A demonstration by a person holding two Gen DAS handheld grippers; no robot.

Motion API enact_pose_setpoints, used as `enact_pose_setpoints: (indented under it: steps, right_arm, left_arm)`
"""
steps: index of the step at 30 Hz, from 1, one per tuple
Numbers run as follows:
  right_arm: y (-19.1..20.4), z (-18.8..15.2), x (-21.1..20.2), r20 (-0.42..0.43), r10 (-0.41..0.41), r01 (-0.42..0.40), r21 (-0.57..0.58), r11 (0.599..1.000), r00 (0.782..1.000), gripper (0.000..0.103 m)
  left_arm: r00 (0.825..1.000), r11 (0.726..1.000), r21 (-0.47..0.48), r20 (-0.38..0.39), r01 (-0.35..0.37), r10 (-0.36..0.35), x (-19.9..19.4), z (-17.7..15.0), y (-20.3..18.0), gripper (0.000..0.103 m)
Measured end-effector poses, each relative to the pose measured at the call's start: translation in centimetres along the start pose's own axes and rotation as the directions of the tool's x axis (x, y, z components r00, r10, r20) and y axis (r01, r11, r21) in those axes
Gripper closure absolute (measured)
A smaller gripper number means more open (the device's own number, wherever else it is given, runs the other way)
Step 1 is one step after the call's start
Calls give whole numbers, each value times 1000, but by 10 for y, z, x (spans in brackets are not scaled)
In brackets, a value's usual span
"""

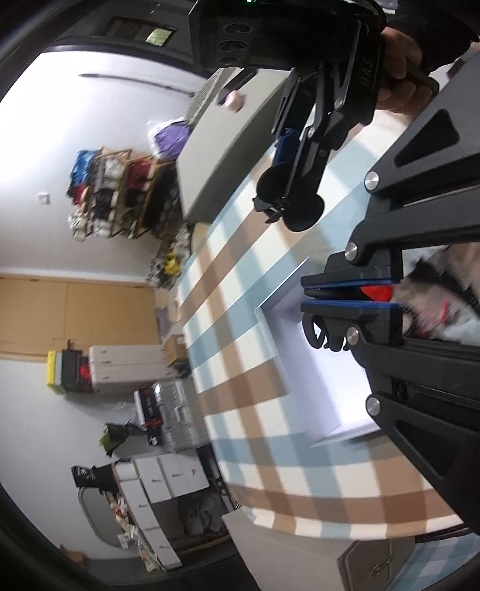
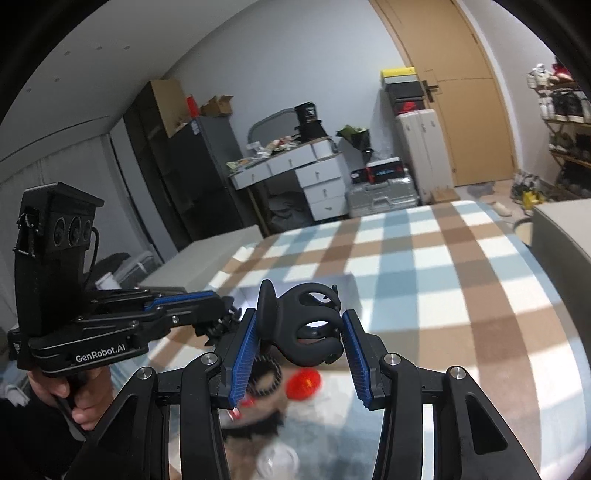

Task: Organize jewelry
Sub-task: 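Lower the claw clip into the silver box and open the right gripper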

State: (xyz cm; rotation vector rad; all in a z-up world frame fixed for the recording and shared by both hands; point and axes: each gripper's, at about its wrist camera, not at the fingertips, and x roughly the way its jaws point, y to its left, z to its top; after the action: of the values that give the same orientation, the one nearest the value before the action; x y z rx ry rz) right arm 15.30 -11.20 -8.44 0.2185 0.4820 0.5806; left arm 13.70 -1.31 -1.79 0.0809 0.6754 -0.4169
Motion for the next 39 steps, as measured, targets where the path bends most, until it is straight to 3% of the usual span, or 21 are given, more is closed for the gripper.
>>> enact_pose_setpoints:
  steps: [4,12,22,39]
  right_arm:
    - [4,17,28,-31,10,-11,-31,999,999,59]
    - [-2,25,91,-177,3,-4,-4,1000,984,59]
    - [-12,11,141,-306,15,-13,10,1000,952,59]
    - [-2,10,153,-312,-45,30,-52,998,949,58]
  left_arm:
    - [1000,999,-40,11,-14,14,18,11,23,101]
    - [999,991,-131,-40,1,-6,53,4,61,101]
    - [994,986,-163,-95,34,-49,63,-8,69,101]
    - [988,978,-202,-130,54,-82,79,-16,82,102]
